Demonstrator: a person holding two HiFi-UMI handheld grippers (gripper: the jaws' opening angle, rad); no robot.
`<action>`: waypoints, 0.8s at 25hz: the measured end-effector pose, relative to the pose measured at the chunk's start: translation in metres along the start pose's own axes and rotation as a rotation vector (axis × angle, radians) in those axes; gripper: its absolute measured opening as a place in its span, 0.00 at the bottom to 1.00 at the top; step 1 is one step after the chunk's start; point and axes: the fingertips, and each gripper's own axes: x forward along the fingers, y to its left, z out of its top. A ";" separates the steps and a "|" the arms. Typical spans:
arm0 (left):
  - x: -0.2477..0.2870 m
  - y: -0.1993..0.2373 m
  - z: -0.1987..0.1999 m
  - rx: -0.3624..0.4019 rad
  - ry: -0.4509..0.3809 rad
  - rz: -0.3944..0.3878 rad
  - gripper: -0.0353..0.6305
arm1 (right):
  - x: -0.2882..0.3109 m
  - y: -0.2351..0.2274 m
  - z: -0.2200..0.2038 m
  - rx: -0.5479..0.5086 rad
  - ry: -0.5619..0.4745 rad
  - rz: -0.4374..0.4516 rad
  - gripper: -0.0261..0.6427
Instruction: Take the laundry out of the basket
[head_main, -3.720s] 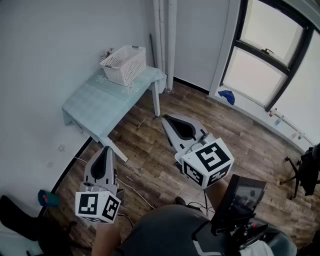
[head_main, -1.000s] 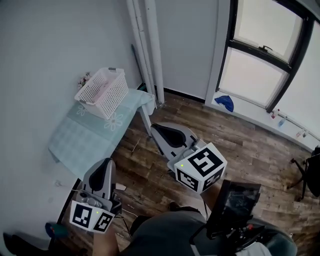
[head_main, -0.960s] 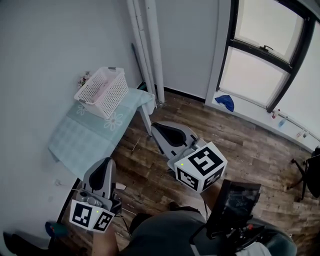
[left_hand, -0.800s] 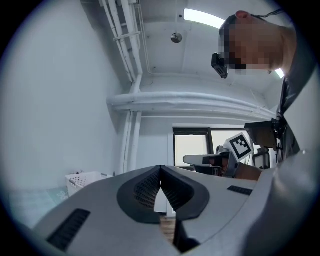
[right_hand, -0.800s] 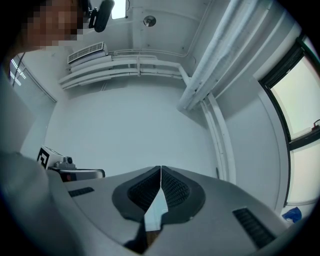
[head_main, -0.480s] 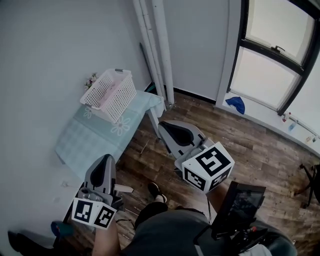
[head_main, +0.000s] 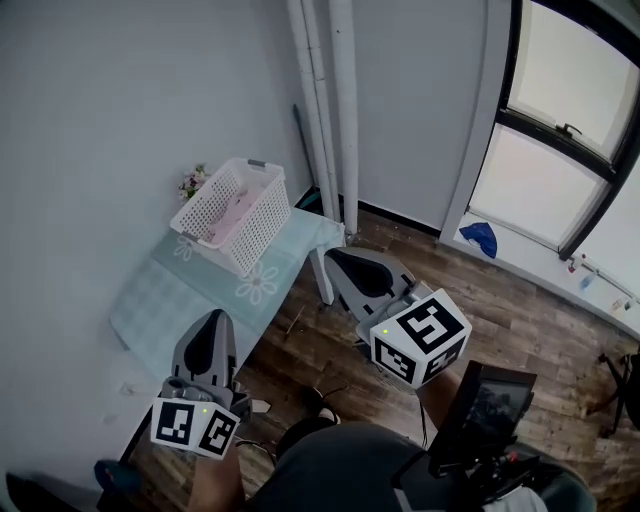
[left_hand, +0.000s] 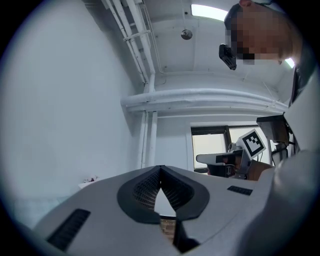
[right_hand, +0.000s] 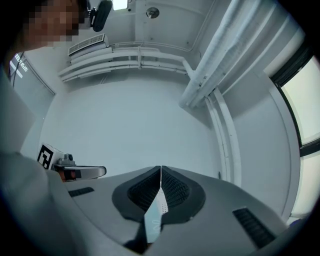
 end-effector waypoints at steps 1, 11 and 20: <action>0.005 0.009 0.002 0.003 -0.004 0.000 0.07 | 0.012 -0.001 0.000 -0.002 0.006 0.002 0.06; 0.057 0.132 0.010 -0.010 -0.007 0.057 0.07 | 0.149 -0.007 0.003 -0.060 0.042 0.033 0.06; 0.086 0.213 0.016 -0.009 -0.011 0.073 0.07 | 0.244 -0.009 0.009 -0.122 0.046 0.077 0.06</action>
